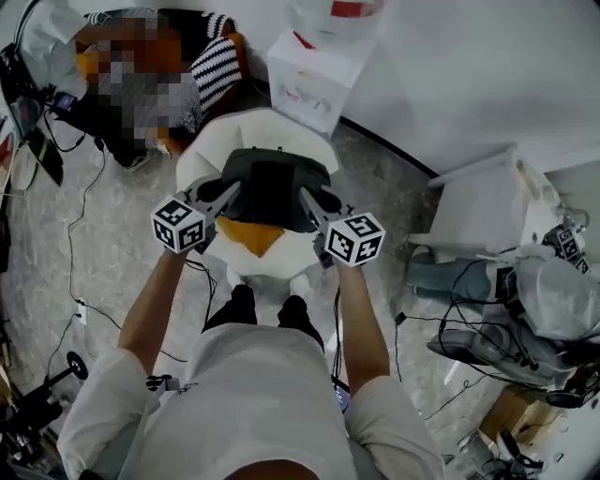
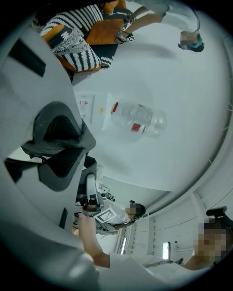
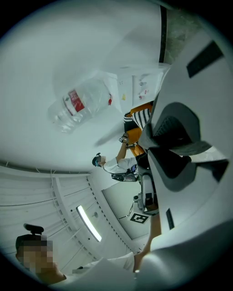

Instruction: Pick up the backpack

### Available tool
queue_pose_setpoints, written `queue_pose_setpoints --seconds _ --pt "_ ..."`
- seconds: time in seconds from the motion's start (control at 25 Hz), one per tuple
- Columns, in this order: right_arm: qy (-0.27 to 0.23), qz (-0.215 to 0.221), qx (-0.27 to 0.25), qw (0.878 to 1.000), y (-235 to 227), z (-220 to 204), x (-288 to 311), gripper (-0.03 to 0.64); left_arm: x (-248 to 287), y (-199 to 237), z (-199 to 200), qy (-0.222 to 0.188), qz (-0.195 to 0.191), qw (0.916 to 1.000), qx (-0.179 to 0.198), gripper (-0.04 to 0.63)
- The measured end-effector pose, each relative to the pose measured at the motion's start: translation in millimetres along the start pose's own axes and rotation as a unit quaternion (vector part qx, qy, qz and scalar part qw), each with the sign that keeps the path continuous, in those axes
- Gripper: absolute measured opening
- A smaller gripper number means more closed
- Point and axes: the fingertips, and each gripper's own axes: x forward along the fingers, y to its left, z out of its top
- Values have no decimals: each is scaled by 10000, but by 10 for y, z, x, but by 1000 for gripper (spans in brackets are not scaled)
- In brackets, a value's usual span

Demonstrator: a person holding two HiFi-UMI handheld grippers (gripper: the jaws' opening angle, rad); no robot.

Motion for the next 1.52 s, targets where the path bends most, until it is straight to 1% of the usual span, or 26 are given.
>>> queue_pose_setpoints --seconds 0.16,0.44,0.6,0.72,0.84,0.96,1.04,1.16,1.24,1.52 --pt "-110 132 -108 9998 97 204 -18 46 -72 -26 200 -185 56 9998 35 52" --pt "-339 219 -320 9987 305 459 -164 46 -246 -207 481 -493 49 9986 190 52" --pt "-494 303 -417 9974 439 728 -243 46 -338 -293 776 -731 24 9968 316 52" --pt "-611 385 -438 9964 476 957 -315 46 -350 -370 1013 -823 -31 9953 503 52" --pt "-797 435 -514 9945 547 1174 -403 46 -400 -470 1232 -953 -76 9928 724 52" --pt "-966 474 -657 9920 794 1318 -611 46 -609 -711 1385 -1176 -101 9886 934 52" --pt "-1038 518 -740 9905 887 1407 -665 46 -676 -768 1468 -1272 -106 9869 986 52" --pt "-1082 569 -735 9898 753 1604 -571 46 -538 -652 1643 -1282 -125 9866 1001 52" --pt "-1122 578 -748 9892 723 1719 -577 46 -506 -658 1765 -1329 -163 9855 1044 49" --pt "-1411 656 -992 9828 1014 1851 -864 46 -732 -954 1942 -1670 -262 9770 1301 40"
